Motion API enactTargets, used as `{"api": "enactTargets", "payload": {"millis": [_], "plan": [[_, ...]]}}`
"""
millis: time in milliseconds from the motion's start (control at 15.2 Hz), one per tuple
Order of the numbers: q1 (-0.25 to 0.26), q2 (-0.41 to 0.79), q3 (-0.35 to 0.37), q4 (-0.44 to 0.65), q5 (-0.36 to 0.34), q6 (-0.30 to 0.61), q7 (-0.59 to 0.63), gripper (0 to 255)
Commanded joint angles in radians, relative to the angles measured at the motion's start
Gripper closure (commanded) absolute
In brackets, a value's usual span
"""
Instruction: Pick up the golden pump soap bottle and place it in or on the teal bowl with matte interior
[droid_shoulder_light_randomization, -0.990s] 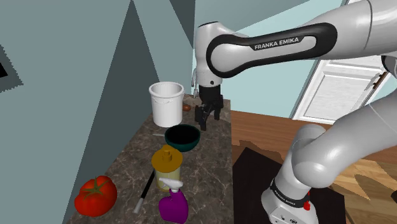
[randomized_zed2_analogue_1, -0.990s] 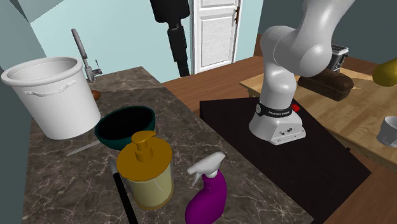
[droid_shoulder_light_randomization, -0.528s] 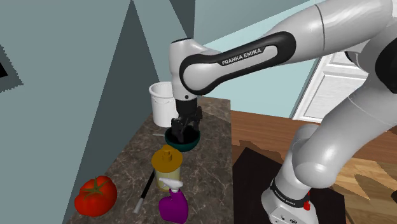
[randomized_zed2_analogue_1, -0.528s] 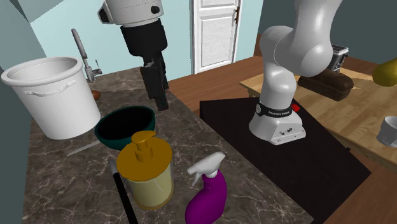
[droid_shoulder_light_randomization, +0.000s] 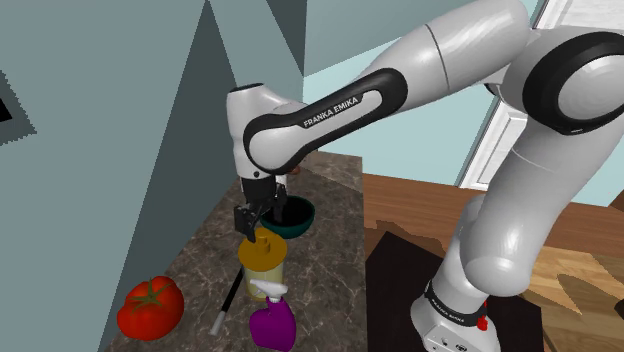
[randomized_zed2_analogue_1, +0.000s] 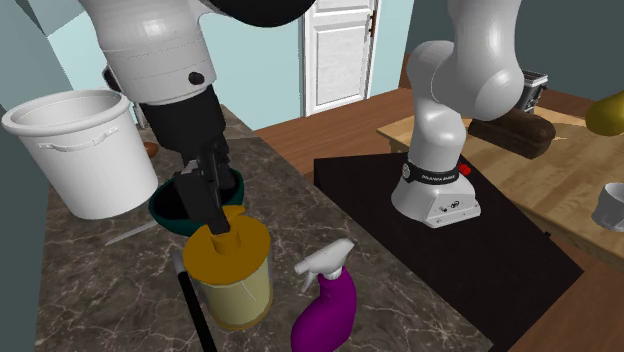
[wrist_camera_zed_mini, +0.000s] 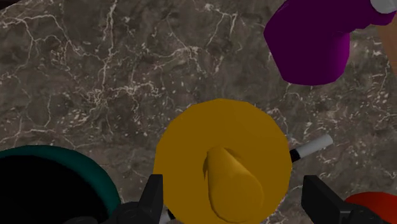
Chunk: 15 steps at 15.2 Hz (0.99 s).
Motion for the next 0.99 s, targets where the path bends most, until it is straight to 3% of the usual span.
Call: {"api": "enactTargets", "payload": {"millis": [0, 330, 858, 924], "plan": [[0.002, 0.021, 0.003, 0.000, -0.004, 0.023, 0.005, 0], [0.006, 0.051, 0.007, -0.047, -0.008, 0.099, 0.010, 0], [0.006, 0.051, 0.007, -0.047, -0.008, 0.099, 0.010, 0], [0.006, 0.051, 0.007, -0.047, -0.008, 0.099, 0.010, 255]]}}
